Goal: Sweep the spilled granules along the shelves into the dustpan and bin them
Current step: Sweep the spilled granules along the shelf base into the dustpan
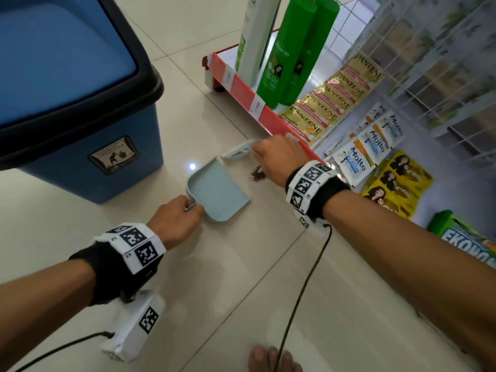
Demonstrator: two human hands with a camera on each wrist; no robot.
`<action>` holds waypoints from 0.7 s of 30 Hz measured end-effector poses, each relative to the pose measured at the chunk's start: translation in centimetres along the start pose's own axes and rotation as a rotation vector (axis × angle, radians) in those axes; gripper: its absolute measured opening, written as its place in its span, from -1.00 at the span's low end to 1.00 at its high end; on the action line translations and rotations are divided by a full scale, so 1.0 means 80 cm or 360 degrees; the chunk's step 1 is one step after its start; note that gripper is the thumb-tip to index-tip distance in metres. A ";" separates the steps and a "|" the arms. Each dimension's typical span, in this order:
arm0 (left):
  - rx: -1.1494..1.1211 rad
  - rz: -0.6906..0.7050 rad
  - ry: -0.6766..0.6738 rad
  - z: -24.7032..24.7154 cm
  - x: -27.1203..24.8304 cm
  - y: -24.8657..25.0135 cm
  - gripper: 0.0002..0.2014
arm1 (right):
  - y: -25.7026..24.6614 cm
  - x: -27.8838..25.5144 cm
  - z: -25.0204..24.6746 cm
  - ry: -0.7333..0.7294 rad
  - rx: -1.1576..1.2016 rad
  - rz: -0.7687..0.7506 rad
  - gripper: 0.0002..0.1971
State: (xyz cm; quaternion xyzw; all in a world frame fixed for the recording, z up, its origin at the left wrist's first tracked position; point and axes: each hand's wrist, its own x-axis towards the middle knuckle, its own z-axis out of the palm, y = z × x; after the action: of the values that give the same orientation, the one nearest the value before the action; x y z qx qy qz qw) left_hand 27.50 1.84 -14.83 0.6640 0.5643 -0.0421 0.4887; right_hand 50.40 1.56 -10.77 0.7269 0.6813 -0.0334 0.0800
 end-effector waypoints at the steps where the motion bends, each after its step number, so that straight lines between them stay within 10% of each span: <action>1: -0.0004 -0.0015 -0.0014 0.000 -0.002 -0.002 -0.72 | 0.006 -0.008 0.004 -0.0109 0.0004 0.0012 -0.81; 9: -0.0090 -0.0074 -0.0024 -0.007 -0.014 -0.025 -0.73 | 0.059 -0.093 -0.007 -0.0210 0.0030 0.0090 -0.74; 15: -0.0173 -0.0092 -0.0003 -0.010 -0.023 -0.039 -0.78 | 0.015 -0.042 -0.004 0.0155 0.0215 -0.0135 -0.68; 21: -0.0203 -0.0141 0.0008 -0.015 -0.038 -0.056 -0.79 | 0.000 -0.023 0.022 -0.0111 0.0338 -0.0297 -0.67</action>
State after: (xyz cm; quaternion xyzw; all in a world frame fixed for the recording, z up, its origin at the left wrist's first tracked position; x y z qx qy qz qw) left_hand 22.28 -0.01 -15.01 0.6059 0.5960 -0.0259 0.5262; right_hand 50.41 -0.52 -12.20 0.6632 0.7353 -0.1377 0.0229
